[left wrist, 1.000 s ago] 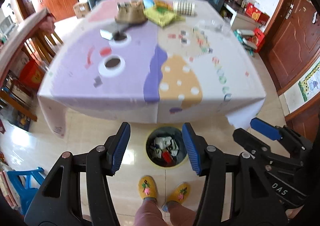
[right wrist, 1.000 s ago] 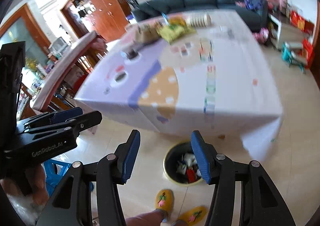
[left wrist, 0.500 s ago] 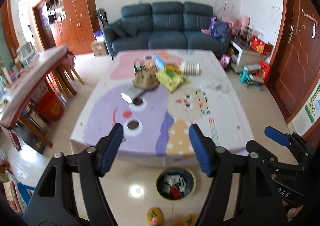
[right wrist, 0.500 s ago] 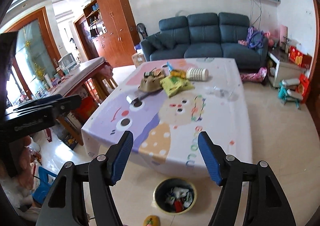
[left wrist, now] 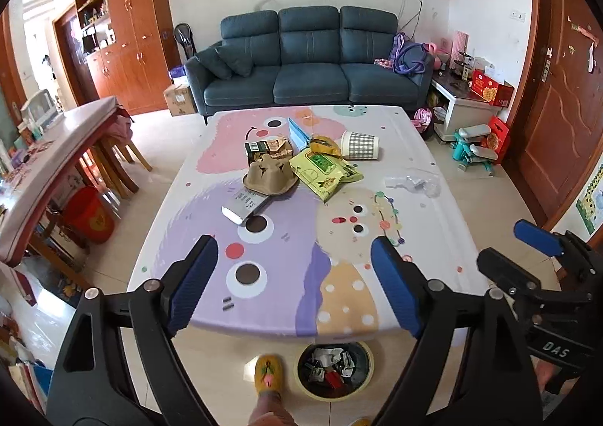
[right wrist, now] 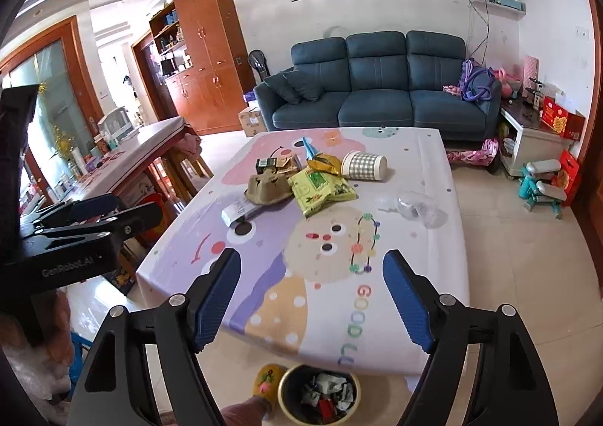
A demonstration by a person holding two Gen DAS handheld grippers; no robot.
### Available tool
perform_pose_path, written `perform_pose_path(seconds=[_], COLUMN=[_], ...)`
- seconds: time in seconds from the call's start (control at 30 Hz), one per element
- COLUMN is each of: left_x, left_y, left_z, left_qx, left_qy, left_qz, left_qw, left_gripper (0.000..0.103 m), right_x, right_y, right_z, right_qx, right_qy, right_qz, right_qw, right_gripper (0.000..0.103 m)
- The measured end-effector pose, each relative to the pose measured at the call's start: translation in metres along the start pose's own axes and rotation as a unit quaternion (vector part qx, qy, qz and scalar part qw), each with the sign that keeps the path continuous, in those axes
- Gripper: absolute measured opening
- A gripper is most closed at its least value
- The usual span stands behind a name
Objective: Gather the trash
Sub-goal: 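Raise both open tools and move back over the table trash, then grasp the brown pulp tray with the left tool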
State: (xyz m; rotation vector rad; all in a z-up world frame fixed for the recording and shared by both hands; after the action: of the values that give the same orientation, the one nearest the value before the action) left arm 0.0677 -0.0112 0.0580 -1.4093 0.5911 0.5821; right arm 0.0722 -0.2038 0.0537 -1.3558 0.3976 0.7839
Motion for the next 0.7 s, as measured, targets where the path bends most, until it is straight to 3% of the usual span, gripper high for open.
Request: perform_pose_path(seconds=[0.2, 0.37, 0.5, 0.7], left_x=[0.086, 0.168, 0.231, 0.322], left_y=[-0.040, -0.081, -0.101, -0.104], left_z=[0.046, 0.089, 0.113, 0.118], left_qx=[0.006, 0.021, 0.034, 0.070], left_qy=[0.031, 0.056, 0.087, 0.129], left_qz=[0.021, 0.071, 0.117, 0.196], left_qw=[0.9993, 0.9957, 0.9887, 0.9696], left_gripper=[0.082, 0.081, 0.081, 0.081], right_x=[0.064, 0.131, 0.187, 0.252], right_y=[-0.037, -0.064, -0.080, -0.087], right_z=[0.014, 0.027, 0.037, 0.040], right_qx=[0.020, 0.066, 0.106, 0.155], right_qy=[0.038, 0.060, 0.076, 0.098], right_qz=[-0.003, 0.021, 0.039, 0.063], right_qw=[0.999, 0.996, 0.991, 0.981], right_gripper=[0.080, 0.080, 0.080, 0.080])
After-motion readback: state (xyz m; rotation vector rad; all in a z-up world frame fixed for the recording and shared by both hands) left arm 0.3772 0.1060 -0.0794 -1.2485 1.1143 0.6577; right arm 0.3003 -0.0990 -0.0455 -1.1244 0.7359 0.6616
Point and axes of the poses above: each gripper's, at about its wrist camera, not at the fingertips, and x roughly the way its jaws point, z to its left, y to its underside, the point moved 6 cm from there along x, roughly the way its jaws point, and after that the axes turned 3 degrees about x, right-handed, at the moved point
